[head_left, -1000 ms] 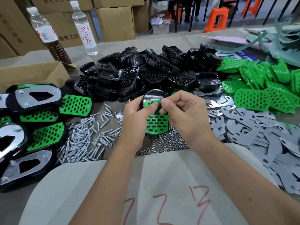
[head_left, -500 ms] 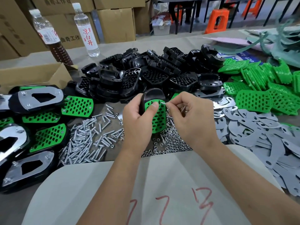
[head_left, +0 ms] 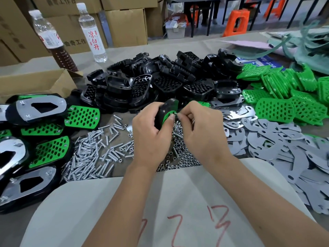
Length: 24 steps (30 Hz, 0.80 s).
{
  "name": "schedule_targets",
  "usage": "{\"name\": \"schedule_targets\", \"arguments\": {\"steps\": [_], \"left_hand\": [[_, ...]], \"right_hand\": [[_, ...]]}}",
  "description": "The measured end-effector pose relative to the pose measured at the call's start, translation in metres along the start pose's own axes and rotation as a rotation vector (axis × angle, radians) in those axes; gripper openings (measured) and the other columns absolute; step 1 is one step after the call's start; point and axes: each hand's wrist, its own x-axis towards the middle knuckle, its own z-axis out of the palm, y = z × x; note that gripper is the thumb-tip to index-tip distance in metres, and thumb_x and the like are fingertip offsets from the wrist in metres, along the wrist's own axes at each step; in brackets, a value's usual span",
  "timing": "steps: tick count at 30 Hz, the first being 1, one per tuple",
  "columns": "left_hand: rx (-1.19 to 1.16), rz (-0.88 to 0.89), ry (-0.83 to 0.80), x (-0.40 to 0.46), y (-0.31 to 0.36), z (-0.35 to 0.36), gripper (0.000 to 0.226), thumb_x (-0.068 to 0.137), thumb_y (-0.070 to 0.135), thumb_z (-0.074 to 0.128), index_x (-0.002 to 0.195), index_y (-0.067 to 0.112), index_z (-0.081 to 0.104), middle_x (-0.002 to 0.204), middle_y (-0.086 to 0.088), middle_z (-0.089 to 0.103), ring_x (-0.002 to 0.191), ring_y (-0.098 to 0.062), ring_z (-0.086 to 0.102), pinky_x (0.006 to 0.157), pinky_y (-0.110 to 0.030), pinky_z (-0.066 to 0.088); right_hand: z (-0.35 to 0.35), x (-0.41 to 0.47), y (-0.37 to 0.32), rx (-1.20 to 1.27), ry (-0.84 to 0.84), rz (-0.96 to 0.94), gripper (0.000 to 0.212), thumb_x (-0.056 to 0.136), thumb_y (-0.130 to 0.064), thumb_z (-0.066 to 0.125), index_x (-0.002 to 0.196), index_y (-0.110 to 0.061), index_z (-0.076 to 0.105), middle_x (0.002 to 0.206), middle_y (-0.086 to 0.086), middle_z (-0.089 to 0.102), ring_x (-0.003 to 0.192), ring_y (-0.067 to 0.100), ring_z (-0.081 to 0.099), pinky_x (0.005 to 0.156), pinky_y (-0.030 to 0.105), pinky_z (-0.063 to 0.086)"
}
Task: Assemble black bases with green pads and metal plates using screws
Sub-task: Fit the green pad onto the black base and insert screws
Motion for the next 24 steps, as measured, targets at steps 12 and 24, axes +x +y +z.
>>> {"name": "schedule_targets", "arguments": {"steps": [12, 24], "left_hand": [[-0.023, -0.046, -0.023, -0.001, 0.003, 0.004, 0.003, 0.087, 0.014, 0.070, 0.086, 0.013, 0.068, 0.069, 0.009, 0.058, 0.067, -0.015, 0.054, 0.062, -0.035, 0.045], [-0.658, -0.521, -0.058, 0.003, 0.001, -0.003, 0.018, 0.082, 0.019, 0.066, 0.087, 0.024, 0.082, 0.083, -0.003, 0.075, 0.078, -0.021, 0.070, 0.067, -0.034, 0.058]], "right_hand": [[0.008, 0.000, 0.001, 0.028, -0.072, 0.102, 0.016, 0.099, -0.003, 0.061, 0.084, -0.002, 0.062, 0.063, 0.000, 0.055, 0.056, 0.017, 0.047, 0.060, 0.037, 0.043], [0.004, 0.008, 0.021, 0.888, -0.262, 0.548, 0.017, 0.086, -0.035, 0.078, 0.084, -0.020, 0.070, 0.052, -0.001, 0.052, 0.042, 0.010, 0.035, 0.043, 0.020, 0.029]]}}
